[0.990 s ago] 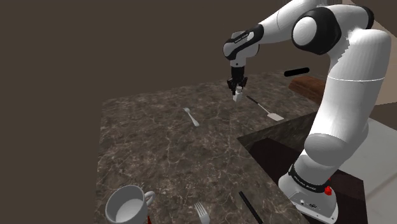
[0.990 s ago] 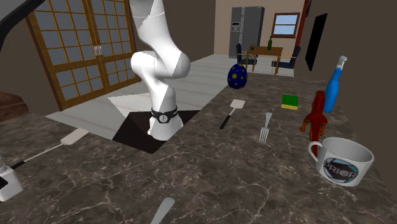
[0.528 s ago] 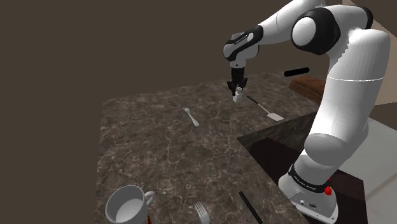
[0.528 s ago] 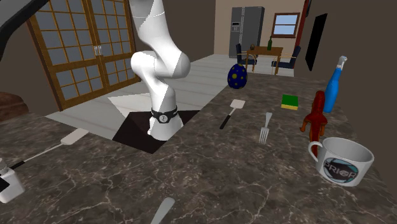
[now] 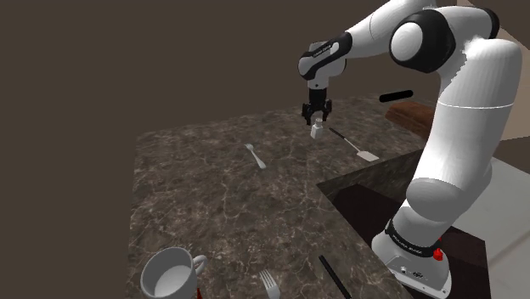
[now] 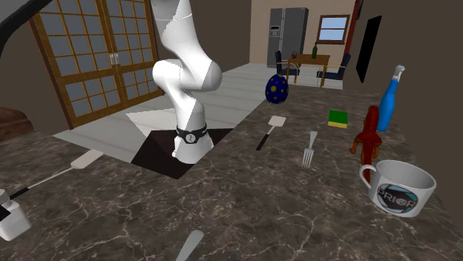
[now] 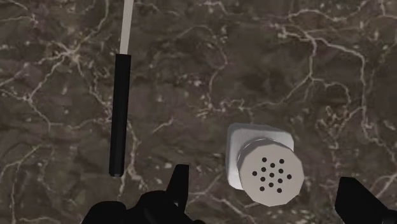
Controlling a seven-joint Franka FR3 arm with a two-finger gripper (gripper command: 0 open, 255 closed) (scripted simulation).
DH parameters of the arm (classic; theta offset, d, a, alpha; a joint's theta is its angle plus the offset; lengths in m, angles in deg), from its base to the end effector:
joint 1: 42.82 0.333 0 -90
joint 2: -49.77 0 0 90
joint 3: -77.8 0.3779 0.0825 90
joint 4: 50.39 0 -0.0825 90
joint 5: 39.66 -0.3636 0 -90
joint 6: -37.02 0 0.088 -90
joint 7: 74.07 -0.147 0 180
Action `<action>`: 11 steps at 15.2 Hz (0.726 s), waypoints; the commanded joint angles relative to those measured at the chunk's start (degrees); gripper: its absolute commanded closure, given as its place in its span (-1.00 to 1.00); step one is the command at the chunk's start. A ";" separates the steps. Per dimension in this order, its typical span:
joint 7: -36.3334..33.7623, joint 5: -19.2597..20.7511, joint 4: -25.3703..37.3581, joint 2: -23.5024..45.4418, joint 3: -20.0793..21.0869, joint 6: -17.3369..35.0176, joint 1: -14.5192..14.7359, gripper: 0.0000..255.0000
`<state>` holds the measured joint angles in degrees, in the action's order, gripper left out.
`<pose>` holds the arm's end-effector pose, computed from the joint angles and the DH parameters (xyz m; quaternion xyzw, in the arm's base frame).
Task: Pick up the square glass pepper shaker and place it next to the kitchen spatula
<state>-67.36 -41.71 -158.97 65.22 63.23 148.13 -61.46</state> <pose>0.4921 -0.3076 0.3817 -0.9658 0.2351 0.1076 0.0200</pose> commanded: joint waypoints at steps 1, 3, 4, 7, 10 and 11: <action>-0.16 0.11 2.45 -0.36 -0.01 -2.81 0.05 -1.00; -0.25 0.24 5.49 -0.71 -0.06 -6.18 0.04 -1.00; -0.25 0.24 5.49 -0.71 -0.06 -6.18 0.04 -1.00; -0.25 0.24 5.49 -0.71 -0.06 -6.18 0.04 -1.00; -0.25 0.24 5.49 -0.71 -0.06 -6.18 0.04 -1.00; -0.25 0.24 5.48 -0.71 -0.06 -6.17 0.04 -1.00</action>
